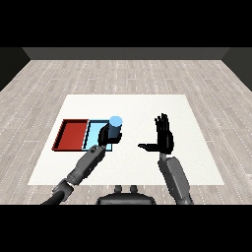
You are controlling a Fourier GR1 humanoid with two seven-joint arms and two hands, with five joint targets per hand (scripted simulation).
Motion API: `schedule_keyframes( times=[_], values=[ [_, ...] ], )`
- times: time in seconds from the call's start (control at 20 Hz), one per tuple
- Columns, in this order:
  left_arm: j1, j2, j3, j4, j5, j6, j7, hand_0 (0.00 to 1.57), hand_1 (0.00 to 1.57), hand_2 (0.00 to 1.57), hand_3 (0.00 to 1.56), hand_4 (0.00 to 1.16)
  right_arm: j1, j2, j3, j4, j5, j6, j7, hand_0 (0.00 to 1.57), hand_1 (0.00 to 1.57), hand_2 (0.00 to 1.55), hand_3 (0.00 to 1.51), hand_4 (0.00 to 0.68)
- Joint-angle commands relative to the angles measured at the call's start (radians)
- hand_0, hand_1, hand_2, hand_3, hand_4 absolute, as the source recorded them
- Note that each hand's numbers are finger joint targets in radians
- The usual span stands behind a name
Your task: Pick the blue can and put it in the blue box
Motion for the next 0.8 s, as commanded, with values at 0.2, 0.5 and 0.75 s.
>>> schedule_keyframes(
  times=[0.2,0.5,0.75],
  values=[
    [-0.056,0.162,0.065,0.094,-0.061,0.023,0.157,1.57,1.57,1.57,1.51,1.15,0.096,-0.019,-0.093,0.018,-0.084,0.091,-0.065,0.00,0.00,0.00,0.00,0.000],
    [-0.182,0.171,0.023,0.336,-0.166,0.087,0.303,1.57,1.57,1.56,1.48,1.03,0.089,-0.009,-0.105,0.057,-0.086,0.104,-0.083,0.00,0.00,0.00,0.00,0.000],
    [-0.201,0.184,-0.025,0.501,-0.213,0.064,0.484,1.44,1.44,1.35,1.18,0.94,0.110,-0.011,-0.116,0.053,-0.099,0.115,-0.083,0.00,0.00,0.00,0.00,0.000]
  ],
)
